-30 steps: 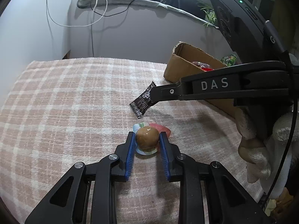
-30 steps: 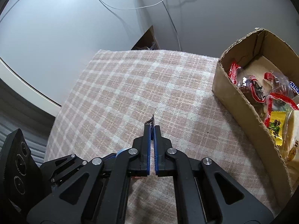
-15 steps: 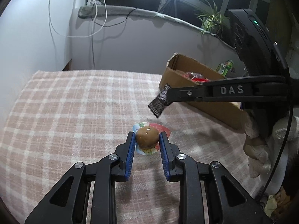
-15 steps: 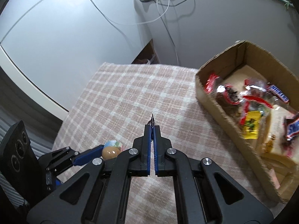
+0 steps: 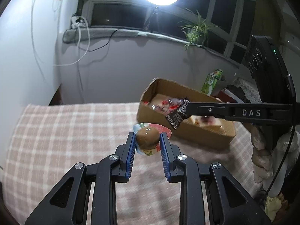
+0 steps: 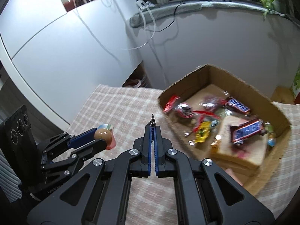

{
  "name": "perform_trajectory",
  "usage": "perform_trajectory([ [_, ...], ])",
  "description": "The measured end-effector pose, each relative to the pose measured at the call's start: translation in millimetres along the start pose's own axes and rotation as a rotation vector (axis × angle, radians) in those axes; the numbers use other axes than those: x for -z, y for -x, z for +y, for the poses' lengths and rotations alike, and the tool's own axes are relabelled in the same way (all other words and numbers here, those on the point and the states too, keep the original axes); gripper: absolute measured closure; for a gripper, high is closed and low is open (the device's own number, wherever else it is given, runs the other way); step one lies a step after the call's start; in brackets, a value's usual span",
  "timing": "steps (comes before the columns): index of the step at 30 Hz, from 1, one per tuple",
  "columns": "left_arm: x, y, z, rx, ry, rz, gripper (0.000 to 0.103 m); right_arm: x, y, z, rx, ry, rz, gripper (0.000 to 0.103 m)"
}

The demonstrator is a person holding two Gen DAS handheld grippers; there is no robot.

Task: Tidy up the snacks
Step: 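Carry the dark candy and chocolate egg over the box with both tools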

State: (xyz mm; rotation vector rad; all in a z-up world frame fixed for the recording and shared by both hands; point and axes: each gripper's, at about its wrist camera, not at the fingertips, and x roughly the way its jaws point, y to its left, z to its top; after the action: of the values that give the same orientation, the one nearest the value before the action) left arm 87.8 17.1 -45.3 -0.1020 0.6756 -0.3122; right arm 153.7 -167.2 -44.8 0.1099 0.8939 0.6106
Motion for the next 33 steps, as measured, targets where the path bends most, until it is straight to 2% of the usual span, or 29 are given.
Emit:
perform_trajectory([
  [16, -44, -41, -37, 0.058, -0.039, -0.017, 0.079, -20, 38, -75, 0.106, -0.077, -0.084, 0.101],
  [24, -63, -69, -46, 0.056, -0.032, -0.008, 0.079, -35, 31, -106, 0.121, -0.129, -0.091, 0.101],
  [33, -80, -104, -48, 0.023, -0.028, 0.018, 0.079, -49, 5, -115, 0.118, -0.145, -0.060, 0.101],
])
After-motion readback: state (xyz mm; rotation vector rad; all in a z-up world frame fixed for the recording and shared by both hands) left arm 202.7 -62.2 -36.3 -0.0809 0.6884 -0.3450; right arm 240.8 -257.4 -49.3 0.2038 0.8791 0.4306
